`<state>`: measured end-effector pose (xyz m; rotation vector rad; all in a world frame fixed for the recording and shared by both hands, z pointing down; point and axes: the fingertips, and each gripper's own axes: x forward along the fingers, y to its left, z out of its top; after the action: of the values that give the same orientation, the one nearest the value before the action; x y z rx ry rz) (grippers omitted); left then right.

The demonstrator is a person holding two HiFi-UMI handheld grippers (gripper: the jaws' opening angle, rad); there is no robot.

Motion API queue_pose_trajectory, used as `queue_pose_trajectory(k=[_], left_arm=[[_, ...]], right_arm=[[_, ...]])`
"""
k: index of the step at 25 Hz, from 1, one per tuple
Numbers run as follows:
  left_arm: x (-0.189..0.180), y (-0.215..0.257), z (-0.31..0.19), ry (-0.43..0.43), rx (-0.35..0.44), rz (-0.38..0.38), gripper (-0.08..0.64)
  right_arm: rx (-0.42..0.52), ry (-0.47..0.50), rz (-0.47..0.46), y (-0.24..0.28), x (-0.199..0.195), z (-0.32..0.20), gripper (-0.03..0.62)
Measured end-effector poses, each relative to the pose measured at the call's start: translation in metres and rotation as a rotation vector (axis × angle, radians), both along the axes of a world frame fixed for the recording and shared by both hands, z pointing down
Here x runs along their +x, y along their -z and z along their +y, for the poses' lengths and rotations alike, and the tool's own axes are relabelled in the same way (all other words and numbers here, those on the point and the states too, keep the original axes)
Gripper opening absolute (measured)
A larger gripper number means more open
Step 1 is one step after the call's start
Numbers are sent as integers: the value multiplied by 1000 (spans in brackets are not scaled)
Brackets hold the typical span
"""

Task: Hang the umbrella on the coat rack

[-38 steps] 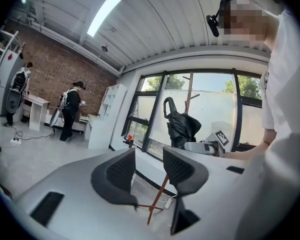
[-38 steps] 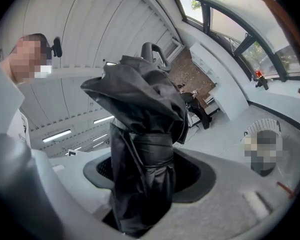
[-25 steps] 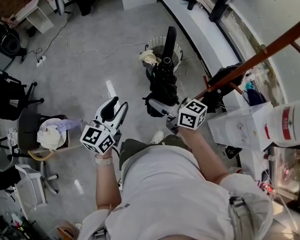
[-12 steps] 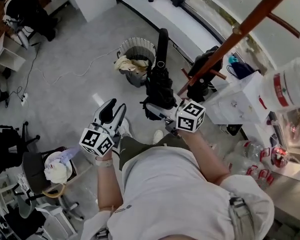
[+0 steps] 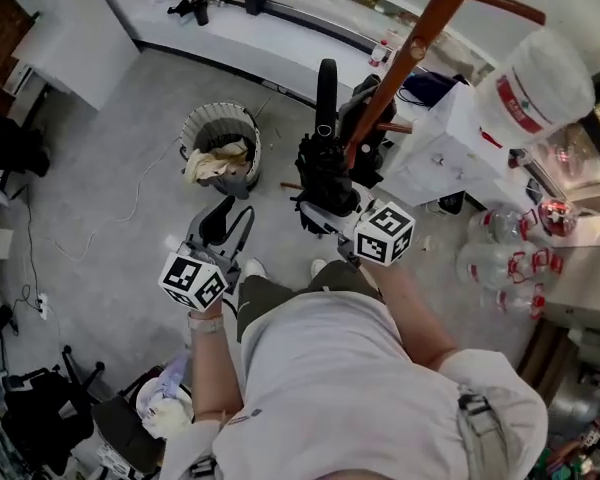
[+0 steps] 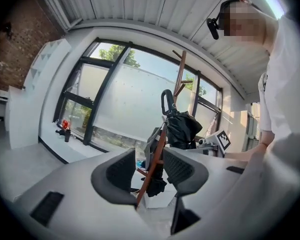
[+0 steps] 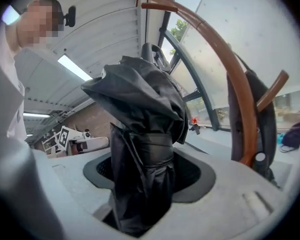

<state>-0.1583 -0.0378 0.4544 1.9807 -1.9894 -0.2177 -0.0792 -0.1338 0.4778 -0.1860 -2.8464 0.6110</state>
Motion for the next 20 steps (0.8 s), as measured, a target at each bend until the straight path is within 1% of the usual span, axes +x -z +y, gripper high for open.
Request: queue_pose_trajectory(k=[4,9,15,17,20], left_arm=[[-9,-1,-15,-131,3,-4,153],[-19,-6,-25,-295,11,-13,153],[-28,-1,-41,-466,28,-31,153],[-27,0,-43,-510,33,-38,153],[-26,1,-49,-556,39,-40,153]], right_arm=[[70,-135,29,-3,0,-16,281],[171,-327,71,-7,5,-25,281],[249,-546,96,3,19,-35,281],[280,-598,104,8,26,-36,281],[345,-647,123,16,35,-37,281]])
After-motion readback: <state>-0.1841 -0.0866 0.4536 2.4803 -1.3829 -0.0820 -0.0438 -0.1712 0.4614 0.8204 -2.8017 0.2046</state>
